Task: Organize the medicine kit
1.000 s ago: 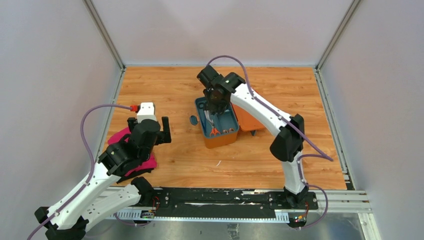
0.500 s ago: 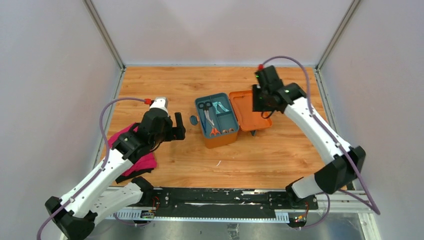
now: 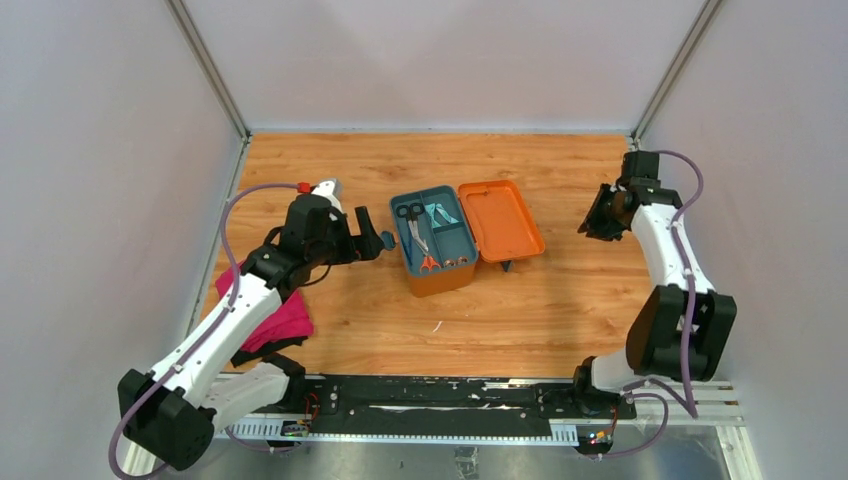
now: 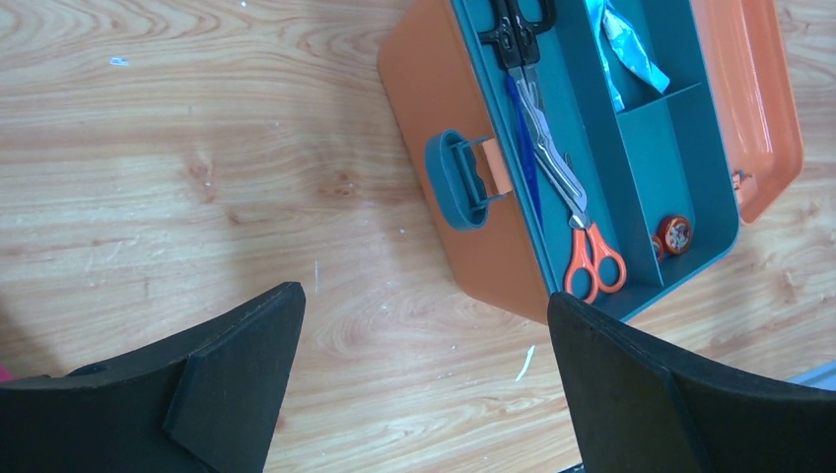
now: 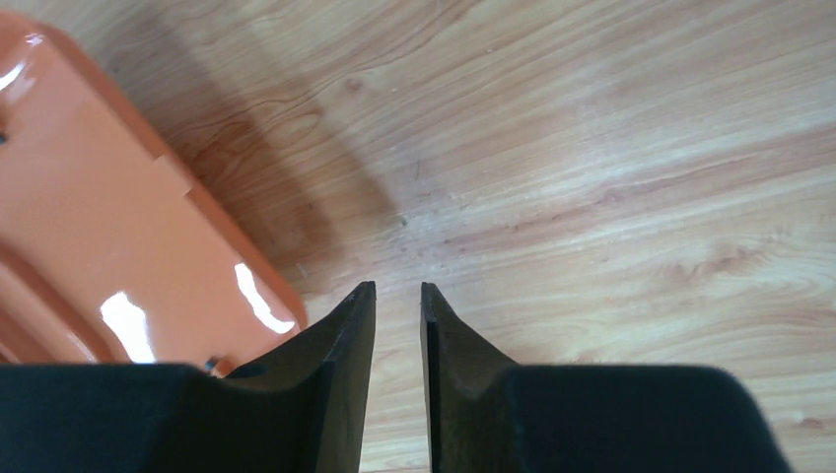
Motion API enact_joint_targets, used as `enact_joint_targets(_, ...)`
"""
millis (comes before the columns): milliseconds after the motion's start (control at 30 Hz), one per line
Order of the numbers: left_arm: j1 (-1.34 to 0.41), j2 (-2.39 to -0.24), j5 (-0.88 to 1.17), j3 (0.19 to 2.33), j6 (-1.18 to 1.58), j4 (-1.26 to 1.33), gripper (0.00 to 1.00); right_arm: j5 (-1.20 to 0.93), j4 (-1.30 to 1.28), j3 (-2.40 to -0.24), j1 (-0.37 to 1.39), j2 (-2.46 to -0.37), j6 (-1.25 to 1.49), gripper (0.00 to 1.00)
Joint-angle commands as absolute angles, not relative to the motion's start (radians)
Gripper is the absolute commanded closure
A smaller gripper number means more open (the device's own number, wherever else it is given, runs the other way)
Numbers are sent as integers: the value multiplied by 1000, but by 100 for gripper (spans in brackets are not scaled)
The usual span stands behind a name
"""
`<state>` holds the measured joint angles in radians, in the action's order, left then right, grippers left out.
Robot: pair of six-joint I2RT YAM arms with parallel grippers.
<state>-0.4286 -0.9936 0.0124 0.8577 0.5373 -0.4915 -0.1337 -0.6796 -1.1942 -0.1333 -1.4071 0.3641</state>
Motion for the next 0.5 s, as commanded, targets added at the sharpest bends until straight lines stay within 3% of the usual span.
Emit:
enact_joint_targets(0,-421,-1015,41,858,522,-433,0,-309,-628,-1157,-228,-1510,342,77)
enact_joint_targets(267,-419,-1093,-35,885,518,-417,0,-565,-460,-1055,-241,-1689,391,99)
enact_joint_targets(467,-418,-1130,-53,888,509,-403,0,-735,-271,-940,-240,-1758,461,100)
